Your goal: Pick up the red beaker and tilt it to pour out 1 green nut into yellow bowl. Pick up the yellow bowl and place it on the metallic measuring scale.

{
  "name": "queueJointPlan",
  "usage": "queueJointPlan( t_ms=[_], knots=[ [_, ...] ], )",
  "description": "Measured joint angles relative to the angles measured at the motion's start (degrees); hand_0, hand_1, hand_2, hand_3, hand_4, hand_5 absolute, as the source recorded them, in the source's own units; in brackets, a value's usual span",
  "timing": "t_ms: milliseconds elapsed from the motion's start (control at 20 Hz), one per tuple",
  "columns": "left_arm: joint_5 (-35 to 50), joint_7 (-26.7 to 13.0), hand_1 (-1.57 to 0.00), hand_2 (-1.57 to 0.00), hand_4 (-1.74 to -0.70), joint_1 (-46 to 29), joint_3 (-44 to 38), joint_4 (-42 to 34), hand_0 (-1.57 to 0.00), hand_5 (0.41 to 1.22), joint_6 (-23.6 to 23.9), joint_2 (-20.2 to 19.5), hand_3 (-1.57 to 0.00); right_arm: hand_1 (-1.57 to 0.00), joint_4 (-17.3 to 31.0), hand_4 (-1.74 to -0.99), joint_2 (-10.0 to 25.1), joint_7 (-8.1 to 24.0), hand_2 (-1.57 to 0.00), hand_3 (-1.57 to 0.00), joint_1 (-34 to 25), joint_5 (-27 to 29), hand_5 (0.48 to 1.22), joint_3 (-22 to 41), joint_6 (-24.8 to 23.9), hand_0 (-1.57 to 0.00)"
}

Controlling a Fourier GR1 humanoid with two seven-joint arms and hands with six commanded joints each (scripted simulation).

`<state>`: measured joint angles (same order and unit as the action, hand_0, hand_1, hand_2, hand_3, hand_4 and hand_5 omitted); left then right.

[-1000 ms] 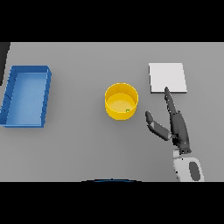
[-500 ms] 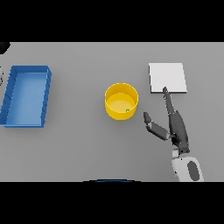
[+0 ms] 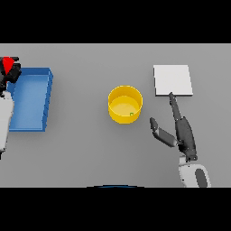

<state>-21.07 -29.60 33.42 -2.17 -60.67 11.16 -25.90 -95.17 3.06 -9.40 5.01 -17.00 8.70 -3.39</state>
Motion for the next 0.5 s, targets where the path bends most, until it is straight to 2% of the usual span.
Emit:
queueJointPlan(
  t_ms=[50,100,150,250,300,400,450,500],
  knots=[
    [0.37,-1.01,-1.57,-1.57,-1.74,-0.97,-0.1,-0.89,-1.57,1.151,0.33,0.64,-1.54,0.0,0.34,-1.012,-0.31,0.43,0.0,0.0,-0.3,0.14,0.65,-0.01,-0.05,0.0],
    [0.6,-1.02,-1.57,-1.57,-1.74,-2.62,-0.12,-2.81,-1.57,1.123,0.54,0.81,-1.55,0.0,0.47,-1.01,-0.02,-1.1,0.0,0.0,-0.41,0.35,0.65,-0.22,-0.01,0.0],
    [0.77,-2.04,-1.57,-1.57,-1.74,-3.25,-0.1,-3.66,-1.57,1.088,0.77,1.3,-1.55,0.0,0.79,-1.012,0.09,-0.79,0.0,0.0,-0.46,0.24,0.648,-0.37,-0.13,0.0],
    [0.06,-2.02,-1.57,-1.57,-1.71,-5.16,0.63,-5.31,-1.57,0.991,0.92,1.33,-1.56,0.0,0.54,-1.017,0.27,-0.88,0.0,0.0,-0.23,-0.29,0.638,-0.33,-0.48,0.0],
    [-0.87,-2.46,-1.57,-1.57,-1.65,-5.4,1.03,-5.36,-1.57,0.941,0.94,0.93,-1.56,0.0,0.56,-1.021,-0.12,-0.09,0.0,0.0,-0.67,-0.05,0.636,-0.4,-0.64,0.0],
    [-1.38,-2.62,-1.57,-1.56,-1.4,-7.43,1.81,-7.54,-1.57,0.848,-0.28,0.33,-1.54,0.0,0.17,-1.017,-0.21,-0.86,0.0,0.0,-0.37,-0.63,0.635,-0.04,-0.93,0.0],
    [-1.77,-2.94,-1.54,-1.5,-1.28,-8.13,2.36,-8.76,-1.57,0.81,-0.32,0.49,-1.47,0.0,0.16,-1.012,0.51,-0.77,0.0,0.0,-0.47,-0.03,0.634,-0.71,-0.62,0.0],
    [-1.66,-3.73,-1.38,-1.35,-1.16,-9.3,2.55,-10.57,-1.5,0.78,-0.85,0.26,-1.31,0.0,-0.17,-1.009,0.48,-0.32,0.0,0.0,-0.69,0.05,0.634,-0.76,-0.67,0.0]
  ],
)
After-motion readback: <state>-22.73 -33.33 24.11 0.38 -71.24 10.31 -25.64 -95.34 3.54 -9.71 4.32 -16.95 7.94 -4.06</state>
